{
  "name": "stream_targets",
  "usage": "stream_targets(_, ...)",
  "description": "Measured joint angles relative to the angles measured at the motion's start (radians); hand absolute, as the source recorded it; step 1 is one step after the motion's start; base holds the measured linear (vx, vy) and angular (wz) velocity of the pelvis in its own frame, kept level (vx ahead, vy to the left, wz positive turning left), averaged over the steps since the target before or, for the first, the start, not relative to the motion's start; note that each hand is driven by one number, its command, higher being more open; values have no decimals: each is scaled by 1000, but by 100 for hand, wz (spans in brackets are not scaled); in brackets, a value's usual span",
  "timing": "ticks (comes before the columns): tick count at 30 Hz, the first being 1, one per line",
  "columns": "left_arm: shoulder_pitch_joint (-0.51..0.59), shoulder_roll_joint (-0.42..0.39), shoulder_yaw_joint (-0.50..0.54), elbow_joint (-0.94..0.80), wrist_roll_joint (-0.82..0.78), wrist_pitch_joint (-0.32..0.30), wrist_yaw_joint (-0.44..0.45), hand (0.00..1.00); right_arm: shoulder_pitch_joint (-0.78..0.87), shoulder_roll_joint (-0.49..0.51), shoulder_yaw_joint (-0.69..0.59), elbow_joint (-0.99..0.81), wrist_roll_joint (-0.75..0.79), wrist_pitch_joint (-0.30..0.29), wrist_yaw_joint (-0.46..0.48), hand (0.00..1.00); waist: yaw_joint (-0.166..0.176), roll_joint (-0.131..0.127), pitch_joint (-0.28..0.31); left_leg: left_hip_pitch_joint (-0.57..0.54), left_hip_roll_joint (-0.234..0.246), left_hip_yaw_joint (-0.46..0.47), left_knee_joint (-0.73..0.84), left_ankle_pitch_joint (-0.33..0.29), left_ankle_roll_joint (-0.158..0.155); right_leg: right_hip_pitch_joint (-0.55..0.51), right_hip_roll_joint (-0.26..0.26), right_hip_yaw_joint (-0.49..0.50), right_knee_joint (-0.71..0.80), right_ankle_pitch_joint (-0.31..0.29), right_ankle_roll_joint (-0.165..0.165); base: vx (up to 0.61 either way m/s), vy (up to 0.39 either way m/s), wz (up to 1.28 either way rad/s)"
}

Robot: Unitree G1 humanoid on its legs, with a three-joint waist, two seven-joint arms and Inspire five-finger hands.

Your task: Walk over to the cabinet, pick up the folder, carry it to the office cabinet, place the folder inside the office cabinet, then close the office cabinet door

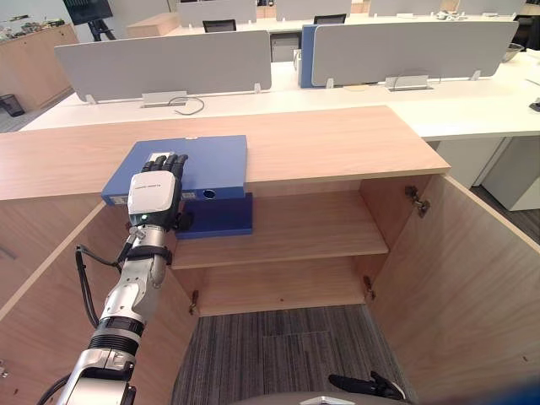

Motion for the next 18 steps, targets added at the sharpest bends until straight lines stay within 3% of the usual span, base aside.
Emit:
stream_targets(11, -111, 44, -4, 14, -6, -1, 22, 0, 0, -1, 6, -5, 1, -2, 0, 100, -21, -7, -8, 10, 0, 27, 0, -1, 0, -8, 0, 32, -6, 15, 6, -28, 17, -9)
stream_targets(18, -110, 45, -61, 39, -2, -8, 1, 0, 0, -1, 6, -5, 1, -2, 0, 100, -24, -8, -9, 10, 0, 26, 0, 0, 0, -8, 0, 34, -10, 19, 7, -4, 3, -1)
